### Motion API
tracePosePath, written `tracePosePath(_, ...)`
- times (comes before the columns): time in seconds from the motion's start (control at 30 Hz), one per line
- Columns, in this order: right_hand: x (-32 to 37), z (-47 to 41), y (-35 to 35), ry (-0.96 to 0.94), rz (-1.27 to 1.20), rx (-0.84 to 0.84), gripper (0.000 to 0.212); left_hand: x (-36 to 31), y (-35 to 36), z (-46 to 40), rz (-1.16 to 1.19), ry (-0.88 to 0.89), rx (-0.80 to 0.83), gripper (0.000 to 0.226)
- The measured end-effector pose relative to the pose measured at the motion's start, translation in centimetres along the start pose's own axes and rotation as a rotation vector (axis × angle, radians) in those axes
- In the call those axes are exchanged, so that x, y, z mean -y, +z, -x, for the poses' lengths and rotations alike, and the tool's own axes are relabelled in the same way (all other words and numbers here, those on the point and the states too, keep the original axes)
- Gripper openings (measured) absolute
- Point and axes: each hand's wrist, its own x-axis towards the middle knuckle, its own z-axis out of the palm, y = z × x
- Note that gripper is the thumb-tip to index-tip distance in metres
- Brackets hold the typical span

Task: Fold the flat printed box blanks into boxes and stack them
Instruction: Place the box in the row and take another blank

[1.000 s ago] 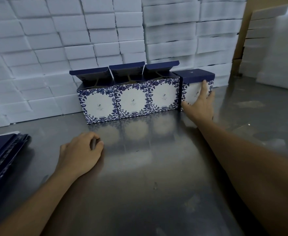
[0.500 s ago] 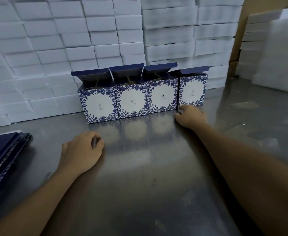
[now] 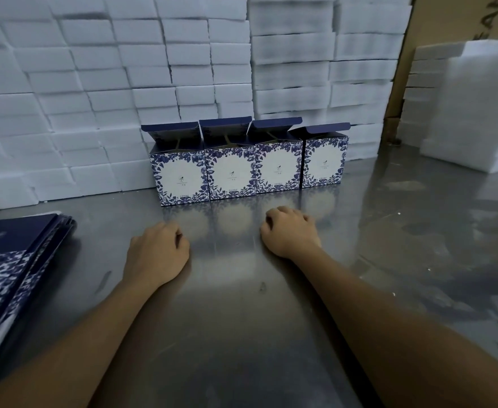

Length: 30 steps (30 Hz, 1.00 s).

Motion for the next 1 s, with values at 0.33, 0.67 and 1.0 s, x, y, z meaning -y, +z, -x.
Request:
tracePosePath(0.33, 6.0, 4.6, 1.0, -0.090, -0.013, 0.065, 0.042, -0.1, -2.0, 3.7, 0.041, 0.069, -0.011, 0.021)
tracePosePath(0.67, 6.7, 4.6, 1.1, -0.058, -0.083, 0.020, 0.034, 2.6, -4.3, 7.1, -0.153, 0.048, -0.104, 0.025)
tracePosePath(1.0, 6.4, 4.8, 0.2, -0.012, -0.214, -0.013, 0.019, 4.1, -8.1, 7.0, -0.232, -0.113, -0.260, 0.030)
